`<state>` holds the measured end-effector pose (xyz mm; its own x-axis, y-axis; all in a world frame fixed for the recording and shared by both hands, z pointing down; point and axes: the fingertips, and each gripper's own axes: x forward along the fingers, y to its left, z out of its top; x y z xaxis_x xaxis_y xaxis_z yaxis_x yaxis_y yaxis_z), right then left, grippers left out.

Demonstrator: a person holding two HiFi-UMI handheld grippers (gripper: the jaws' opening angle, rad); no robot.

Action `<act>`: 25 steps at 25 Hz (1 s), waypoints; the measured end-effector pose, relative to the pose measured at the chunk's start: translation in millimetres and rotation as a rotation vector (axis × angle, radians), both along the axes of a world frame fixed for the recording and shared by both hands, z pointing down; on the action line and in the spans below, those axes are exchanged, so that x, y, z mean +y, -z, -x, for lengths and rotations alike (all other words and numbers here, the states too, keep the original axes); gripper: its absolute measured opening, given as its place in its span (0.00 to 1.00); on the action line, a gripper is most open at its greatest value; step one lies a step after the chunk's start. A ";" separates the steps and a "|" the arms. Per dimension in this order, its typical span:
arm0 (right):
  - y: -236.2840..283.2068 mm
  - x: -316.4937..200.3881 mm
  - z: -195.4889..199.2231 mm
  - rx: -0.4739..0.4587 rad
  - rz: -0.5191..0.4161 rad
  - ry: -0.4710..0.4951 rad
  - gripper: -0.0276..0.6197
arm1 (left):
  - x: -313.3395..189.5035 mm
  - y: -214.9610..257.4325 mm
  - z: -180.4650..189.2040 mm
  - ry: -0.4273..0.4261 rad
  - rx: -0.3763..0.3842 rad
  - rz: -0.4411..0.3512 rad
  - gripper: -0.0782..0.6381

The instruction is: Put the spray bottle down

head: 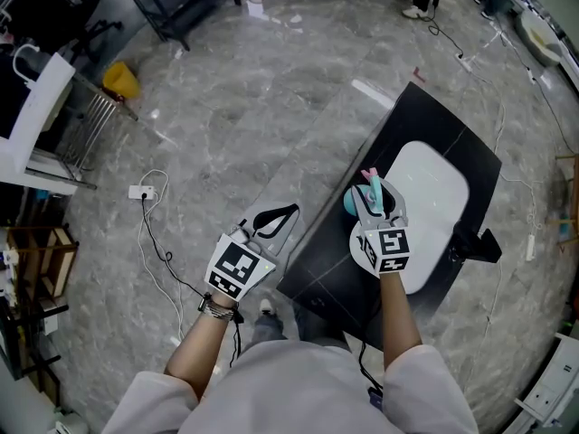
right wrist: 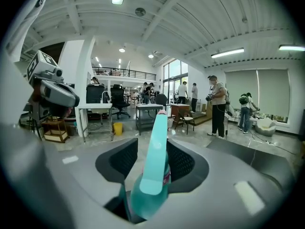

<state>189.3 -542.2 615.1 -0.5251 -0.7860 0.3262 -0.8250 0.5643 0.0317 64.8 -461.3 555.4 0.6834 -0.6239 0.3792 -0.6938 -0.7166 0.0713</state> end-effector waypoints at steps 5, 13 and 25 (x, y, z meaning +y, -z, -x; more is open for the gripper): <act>-2.1 2.7 3.6 -0.006 0.014 0.000 0.40 | 4.3 1.9 4.6 0.010 0.003 0.001 0.12; -1.2 11.6 -2.0 -0.001 0.030 -0.013 0.45 | 11.4 8.7 2.6 0.010 0.007 -0.009 0.12; 16.6 41.8 -22.3 0.009 0.041 -0.070 0.48 | 36.3 19.7 -0.6 -0.011 0.010 -0.029 0.12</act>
<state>211.6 -500.4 598.5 -0.4658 -0.8066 0.3639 -0.8624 0.5059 0.0174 65.4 -425.0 535.7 0.6937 -0.6270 0.3544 -0.6853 -0.7260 0.0571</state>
